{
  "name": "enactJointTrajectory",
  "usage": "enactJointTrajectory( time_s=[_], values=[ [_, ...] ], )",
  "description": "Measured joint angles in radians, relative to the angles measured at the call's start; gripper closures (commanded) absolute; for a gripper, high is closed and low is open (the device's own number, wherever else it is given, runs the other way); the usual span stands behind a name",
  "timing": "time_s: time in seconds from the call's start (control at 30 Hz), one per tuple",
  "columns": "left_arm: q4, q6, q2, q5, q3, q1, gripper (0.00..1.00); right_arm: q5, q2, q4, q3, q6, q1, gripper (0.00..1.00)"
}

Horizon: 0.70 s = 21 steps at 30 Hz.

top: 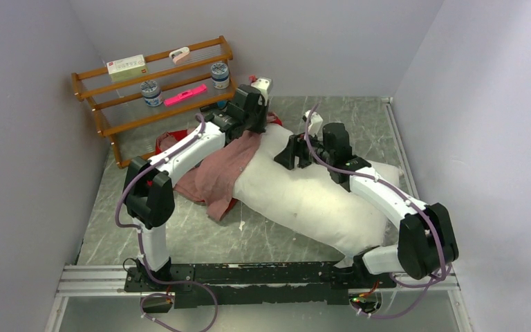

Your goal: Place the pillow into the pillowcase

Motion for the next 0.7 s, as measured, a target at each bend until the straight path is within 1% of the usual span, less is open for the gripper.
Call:
enactJointTrajectory(
  time_s=[0.03,0.07,0.13,0.23,0.27,0.3,0.43,0.5,0.6,0.7],
  values=[
    [0.0,-0.002,0.0,0.0,-0.003,0.0,0.94,0.009,-0.002,0.002,0.0,0.0,0.012,0.33],
    [0.0,0.002,0.0,0.005,-0.008,0.0,0.95,0.02,-0.002,0.005,0.0,0.001,0.026,0.37],
    [0.003,-0.008,0.0,0.023,-0.011,0.0,0.95,0.043,-0.002,0.006,-0.001,0.002,0.051,0.53],
    [0.016,-0.041,-0.006,0.08,-0.011,0.002,0.95,0.091,0.0,0.011,-0.002,0.004,0.077,0.81],
    [0.023,-0.063,-0.012,0.109,-0.013,0.002,0.95,0.112,0.001,0.012,-0.002,0.007,0.086,0.94],
    [0.039,-0.086,-0.023,0.139,-0.019,0.003,0.95,0.135,0.002,0.012,-0.002,0.012,0.097,1.0],
    [0.121,-0.205,-0.113,0.257,-0.084,0.006,0.95,0.185,-0.005,0.034,-0.008,0.046,0.118,1.0],
    [0.18,-0.28,-0.163,0.311,-0.116,0.006,0.95,0.206,-0.029,0.063,-0.03,0.089,0.124,1.0],
    [0.332,-0.419,-0.22,0.394,-0.192,0.006,0.95,0.257,-0.074,0.112,-0.06,0.168,0.133,1.0],
    [0.488,-0.55,-0.232,0.441,-0.261,-0.005,0.95,0.36,-0.116,0.215,-0.116,0.275,0.143,1.0]
  ],
)
